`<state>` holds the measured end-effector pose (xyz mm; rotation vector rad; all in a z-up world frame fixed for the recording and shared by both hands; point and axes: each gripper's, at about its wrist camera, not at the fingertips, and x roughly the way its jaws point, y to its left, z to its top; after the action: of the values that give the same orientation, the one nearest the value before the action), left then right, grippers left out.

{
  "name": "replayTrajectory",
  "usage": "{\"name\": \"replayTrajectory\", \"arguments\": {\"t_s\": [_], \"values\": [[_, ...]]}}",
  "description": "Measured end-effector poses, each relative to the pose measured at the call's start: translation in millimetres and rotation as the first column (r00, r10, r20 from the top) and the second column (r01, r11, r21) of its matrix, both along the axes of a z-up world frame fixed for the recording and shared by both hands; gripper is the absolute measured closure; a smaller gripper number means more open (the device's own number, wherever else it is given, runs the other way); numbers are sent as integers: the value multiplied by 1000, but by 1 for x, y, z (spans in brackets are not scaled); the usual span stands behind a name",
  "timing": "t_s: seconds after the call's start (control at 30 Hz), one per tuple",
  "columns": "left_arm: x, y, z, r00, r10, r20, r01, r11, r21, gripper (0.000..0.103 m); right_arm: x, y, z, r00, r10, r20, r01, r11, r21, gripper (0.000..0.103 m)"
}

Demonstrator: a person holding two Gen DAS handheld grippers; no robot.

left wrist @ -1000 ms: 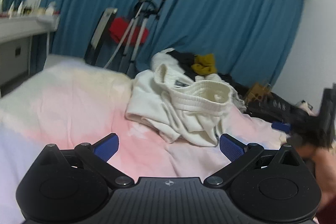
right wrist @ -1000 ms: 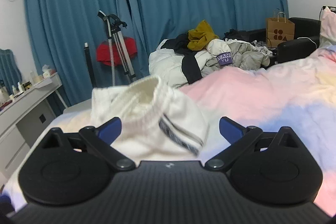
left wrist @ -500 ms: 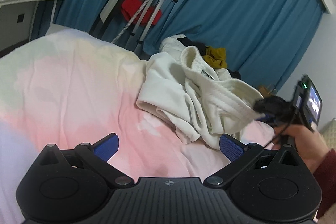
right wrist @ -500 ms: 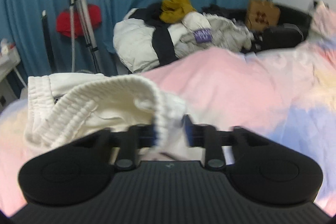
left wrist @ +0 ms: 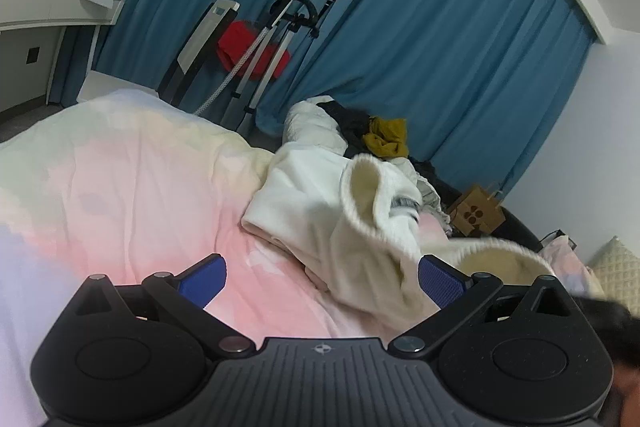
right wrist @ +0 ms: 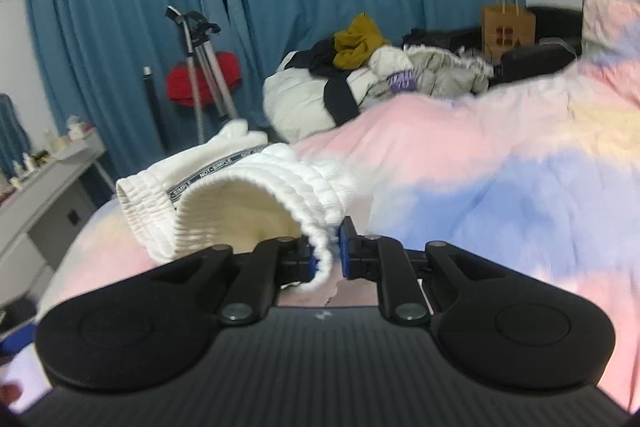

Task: Fold clothes
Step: 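Grasp the ribbed waistband with the right gripper while the left gripper grasps the waistband too, then lift the sweatpants by the waistband with both grippers and spread them out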

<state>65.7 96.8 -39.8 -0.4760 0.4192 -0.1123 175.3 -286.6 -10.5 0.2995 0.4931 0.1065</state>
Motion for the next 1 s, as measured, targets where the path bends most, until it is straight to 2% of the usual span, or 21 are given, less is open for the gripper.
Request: {"name": "replayTrajectory", "arguments": {"t_s": [0.1,0.17,0.27,0.33,0.47,0.53,0.6,0.63,0.67,0.73,0.87,0.97,1.0], "values": [[-10,-5,3,1000,-1,-8,1,1000,14,0,-36,-5,-30,998,9,-68,-4,997,77,89],[-16,-11,4,1000,1,-3,0,999,40,0,-50,-5,-57,989,9,-151,1,998,70,89],[-18,-24,4,1000,2,-6,-2,996,94,0,-55,-14,-94,957,-8,-291,49,990,133,89],[-17,-34,3,1000,-6,-8,7,992,125,0,-54,-20,-98,952,-2,-305,57,984,171,88],[-12,-54,-3,1000,-22,-18,25,981,192,0,-63,-22,-86,963,43,-267,10,981,194,85],[-9,-62,-9,999,-17,-29,23,973,229,0,-69,-22,-80,964,82,-253,-28,977,209,77],[-2,-65,-16,999,5,-49,8,969,249,0,-77,-21,-72,961,146,-233,-89,967,239,50],[2,-67,-19,998,17,-60,-1,966,257,0,-80,-23,-69,961,172,-216,-112,958,262,41],[6,-66,-23,997,28,-68,-9,966,259,0,-84,-25,-66,960,196,-198,-135,949,285,28],[15,-65,-29,996,38,-77,-18,968,251,0,-87,-31,-59,960,225,-167,-162,933,322,19],[41,-61,-43,992,62,-108,-33,968,249,0,-85,-48,-55,963,243,-114,-182,904,387,21],[60,-56,-55,990,58,-125,-33,980,197,1,-71,-71,-71,975,179,-130,-105,891,442,21],[66,-54,-58,990,61,-129,-38,984,177,2,-63,-76,-79,974,158,-161,-71,893,445,19]]}}
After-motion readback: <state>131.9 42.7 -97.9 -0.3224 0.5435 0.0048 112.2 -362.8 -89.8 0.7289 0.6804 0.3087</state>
